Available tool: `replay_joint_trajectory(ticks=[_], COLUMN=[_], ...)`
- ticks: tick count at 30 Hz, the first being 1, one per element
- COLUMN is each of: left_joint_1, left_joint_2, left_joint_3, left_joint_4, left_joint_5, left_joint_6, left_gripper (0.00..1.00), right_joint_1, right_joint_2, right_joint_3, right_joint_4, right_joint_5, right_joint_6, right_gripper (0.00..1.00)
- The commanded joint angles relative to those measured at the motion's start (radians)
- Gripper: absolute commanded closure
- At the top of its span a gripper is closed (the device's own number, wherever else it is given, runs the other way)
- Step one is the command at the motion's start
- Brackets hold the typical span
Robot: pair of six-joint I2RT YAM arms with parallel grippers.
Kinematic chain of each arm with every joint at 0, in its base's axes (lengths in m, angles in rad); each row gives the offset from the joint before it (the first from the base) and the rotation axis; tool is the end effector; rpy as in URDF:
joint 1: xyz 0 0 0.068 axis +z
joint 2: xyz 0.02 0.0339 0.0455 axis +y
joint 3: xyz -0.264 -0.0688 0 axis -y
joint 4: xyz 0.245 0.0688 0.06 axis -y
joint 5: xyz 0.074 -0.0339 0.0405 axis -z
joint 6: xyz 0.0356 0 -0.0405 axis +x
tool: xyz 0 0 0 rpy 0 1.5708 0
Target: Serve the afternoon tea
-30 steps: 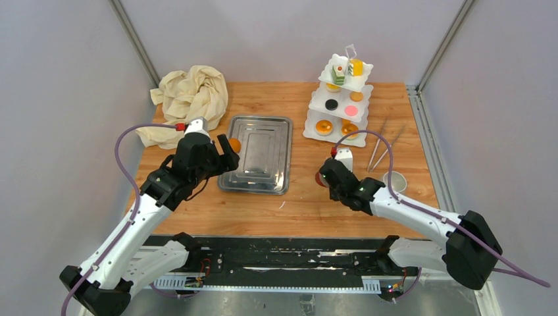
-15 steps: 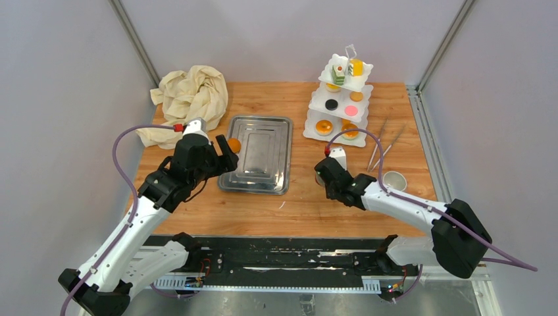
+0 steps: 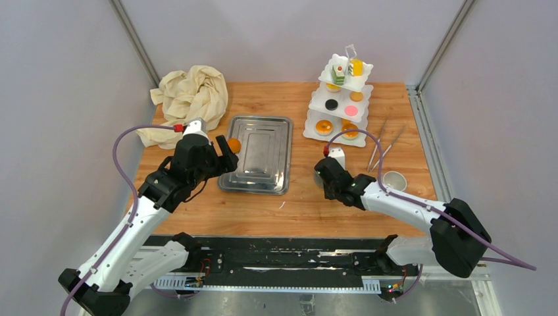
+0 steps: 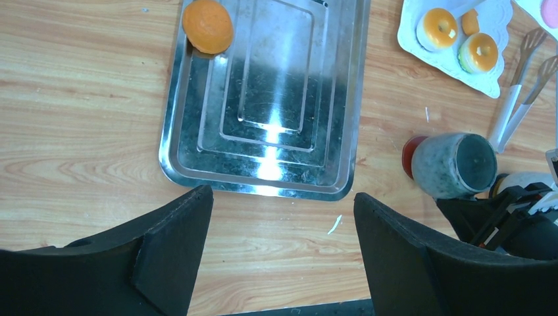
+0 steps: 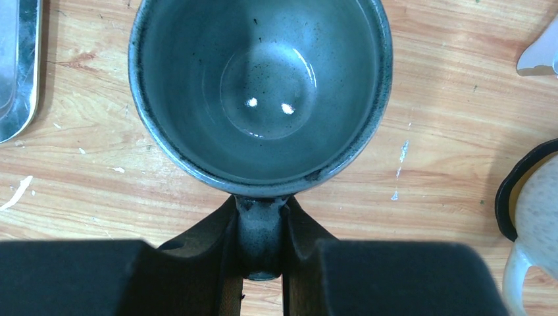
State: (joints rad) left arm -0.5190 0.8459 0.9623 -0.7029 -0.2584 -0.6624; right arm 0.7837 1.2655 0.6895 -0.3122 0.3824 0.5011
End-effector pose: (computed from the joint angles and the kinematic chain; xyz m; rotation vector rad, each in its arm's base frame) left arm 0.1535 -0.0772 0.3392 -0.3046 2.1423 -0.4116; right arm 0.1838 0.1645 0.1991 -0.1727 2.3725 0.1372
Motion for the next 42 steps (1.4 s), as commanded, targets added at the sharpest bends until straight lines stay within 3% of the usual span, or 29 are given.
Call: replay_joint_trajectory(ticks=[1, 13, 19, 24, 28, 31, 37, 42], left_joint_1=[0.011, 0.013, 0.013, 0.013, 0.014, 0.014, 0.014, 0.014], left_joint_2=[-0.016, -0.014, -0.003, 0.006, 0.064, 0.115, 0.145, 0.12], left_joint_3=[-0.01, 0.002, 0.003, 0.035, 0.167, 0.289, 0.404, 0.484], left_joint_4=[0.0, 0.002, 0.001, -0.017, -0.119, -0.192, -0.264, -0.264], left_joint_5=[-0.018, -0.006, 0.006, -0.006, -0.002, -0.006, -0.056, 0.037], left_joint_6=[0.003, 0.003, 0.009, 0.035, 0.129, 0.199, 0.248, 0.33], left_gripper=[0.17, 0.17, 0.16, 0.14, 0.05, 0.01, 0.02, 0.02], right_joint_1=[-0.015, -0.023, -0.026, -0.026, -0.053, -0.087, -0.095, -0.099], right_joint_2=[0.002, -0.03, -0.105, -0.198, -0.242, -0.264, -0.31, -0.363], right_joint_3=[-0.004, -0.008, 0.03, 0.219, 0.415, 0.534, 0.694, 0.792], right_joint_4=[0.053, 0.01, -0.072, -0.331, -0.559, -0.672, -0.788, -0.816], right_joint_5=[0.024, 0.012, 0.034, 0.088, 0.213, 0.29, 0.49, 0.595], right_joint_6=[0.021, 0.051, 0.038, 0.024, -0.016, -0.037, -0.105, -0.161], right_gripper=[0.99, 0.67, 0.44, 0.37, 0.24, 0.22, 0.2, 0.19])
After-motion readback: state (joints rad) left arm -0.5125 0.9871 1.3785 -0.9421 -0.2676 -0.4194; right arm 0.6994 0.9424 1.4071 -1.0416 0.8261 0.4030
